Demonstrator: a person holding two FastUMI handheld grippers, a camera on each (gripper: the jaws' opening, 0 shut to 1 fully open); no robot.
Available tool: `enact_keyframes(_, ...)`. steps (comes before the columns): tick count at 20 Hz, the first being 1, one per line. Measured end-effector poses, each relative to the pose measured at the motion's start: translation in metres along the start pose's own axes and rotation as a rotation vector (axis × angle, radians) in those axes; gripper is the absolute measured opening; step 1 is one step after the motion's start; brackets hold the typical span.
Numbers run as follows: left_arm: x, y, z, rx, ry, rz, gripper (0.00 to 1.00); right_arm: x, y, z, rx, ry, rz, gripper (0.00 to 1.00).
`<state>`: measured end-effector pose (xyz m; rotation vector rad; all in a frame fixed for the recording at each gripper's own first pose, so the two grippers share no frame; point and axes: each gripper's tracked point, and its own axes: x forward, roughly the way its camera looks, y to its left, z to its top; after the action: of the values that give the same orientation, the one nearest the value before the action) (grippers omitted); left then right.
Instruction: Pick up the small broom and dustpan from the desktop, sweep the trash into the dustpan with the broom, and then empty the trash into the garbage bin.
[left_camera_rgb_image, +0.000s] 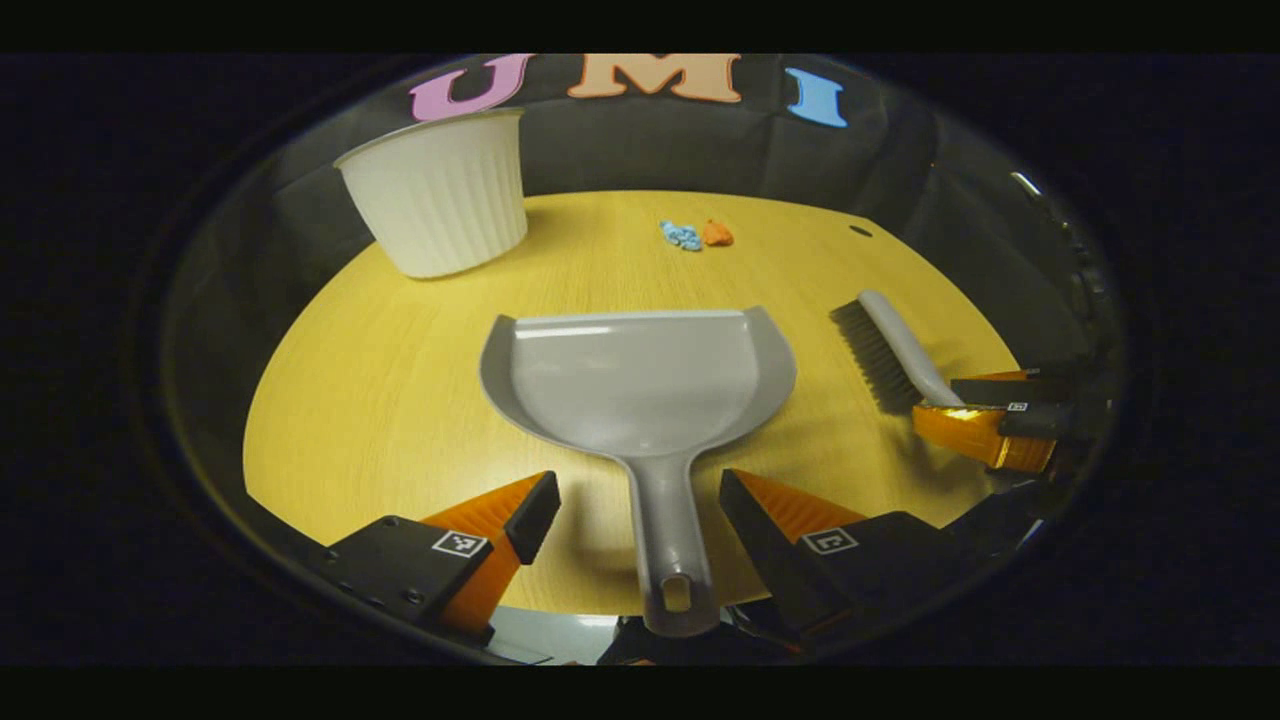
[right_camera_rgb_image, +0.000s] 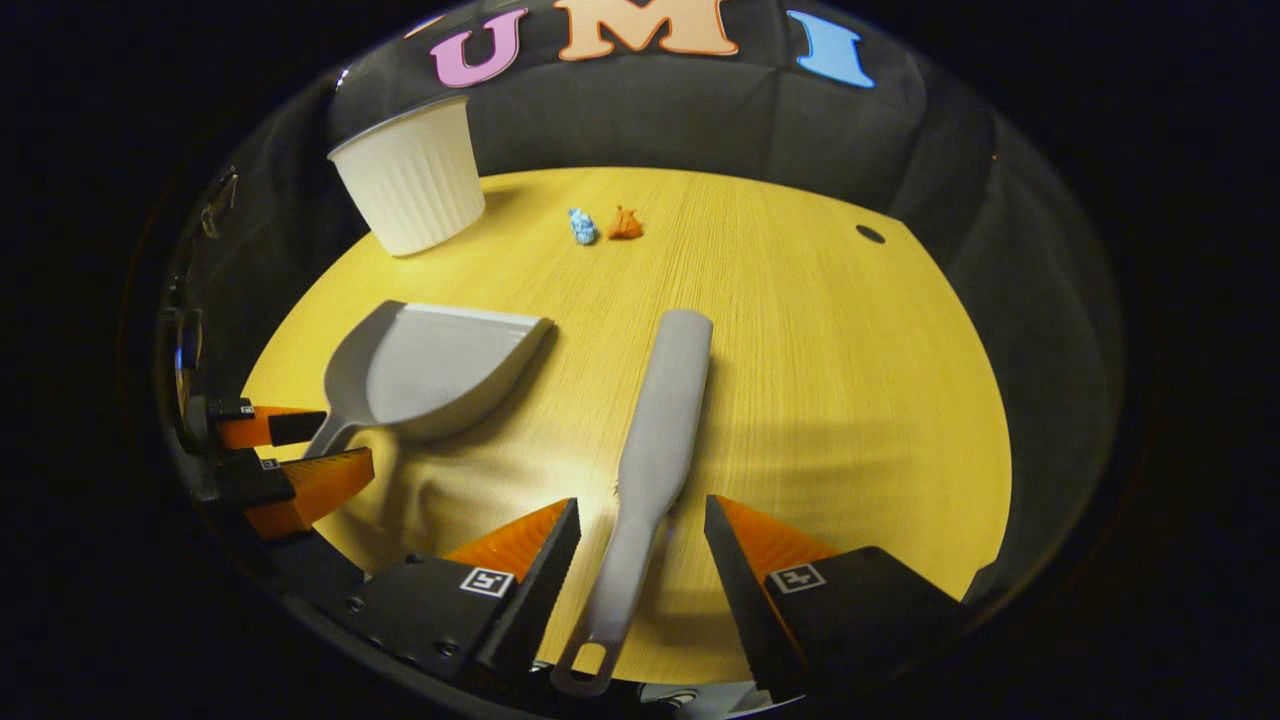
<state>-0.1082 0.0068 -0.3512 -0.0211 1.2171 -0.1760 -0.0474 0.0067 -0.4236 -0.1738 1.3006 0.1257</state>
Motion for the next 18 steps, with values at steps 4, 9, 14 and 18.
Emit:
enact_keyframes(4,0.013,0.001,-0.012,0.009,0.044,0.006,0.78,0.010,-0.006,-0.007,-0.039,0.048,-0.009,0.46)
enact_keyframes(9,0.016,-0.002,-0.021,-0.015,0.063,0.004,0.29,-0.004,-0.018,0.004,-0.090,0.005,0.049,0.18)
enact_keyframes(14,0.008,-0.014,0.000,-0.065,0.020,0.017,0.29,-0.020,-0.054,0.036,-0.132,-0.111,0.089,0.17)
enact_keyframes(18,-0.002,-0.023,0.034,-0.049,-0.052,0.029,0.27,-0.043,-0.100,0.094,-0.193,-0.211,0.054,0.17)
